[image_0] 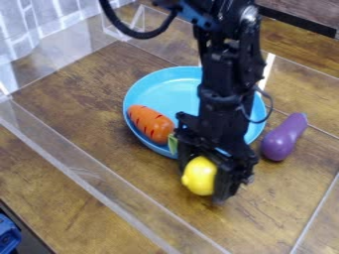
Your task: Remove the carrot from the blue tray and put it on the table
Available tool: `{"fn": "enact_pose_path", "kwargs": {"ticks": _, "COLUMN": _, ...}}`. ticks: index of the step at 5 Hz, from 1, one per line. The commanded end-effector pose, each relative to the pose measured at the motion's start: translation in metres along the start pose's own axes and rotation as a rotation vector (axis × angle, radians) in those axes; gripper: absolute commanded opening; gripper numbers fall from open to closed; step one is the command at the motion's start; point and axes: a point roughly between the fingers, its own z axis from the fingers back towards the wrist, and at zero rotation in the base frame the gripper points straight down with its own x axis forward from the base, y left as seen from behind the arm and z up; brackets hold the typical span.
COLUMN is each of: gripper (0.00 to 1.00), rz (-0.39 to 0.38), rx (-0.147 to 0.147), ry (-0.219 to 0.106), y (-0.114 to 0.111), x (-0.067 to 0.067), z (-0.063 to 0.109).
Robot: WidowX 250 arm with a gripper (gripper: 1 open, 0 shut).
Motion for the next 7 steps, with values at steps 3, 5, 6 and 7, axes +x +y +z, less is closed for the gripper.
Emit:
{"fn": "enact_pose_path", "kwargs": {"ticks": 3, "gripper": 0.0, "rz": 0.005, "rx": 0.021, "ry": -0.068, "y": 0.023, "x": -0.018, "z": 0.022}}
{"fn": "enact_pose_path", "kwargs": {"ticks": 5, "gripper": 0.0, "rz": -0.018, "rx": 0.02, "ry": -0.087, "y": 0.021, "x": -0.02, "z": 0.018}}
{"fn": "enact_pose_path", "kwargs": {"ticks": 6, "gripper": 0.0, "rz": -0.074, "rx": 0.017, "ry": -0.088, "y": 0.016, "x": -0.019, "z": 0.024}}
{"fn": "enact_pose_path", "kwargs": {"ticks": 7, "gripper": 0.0, "rz": -0.014, "rx": 0.013, "ry": -0.102, "y": 0.018, "x": -0.016, "z": 0.026}}
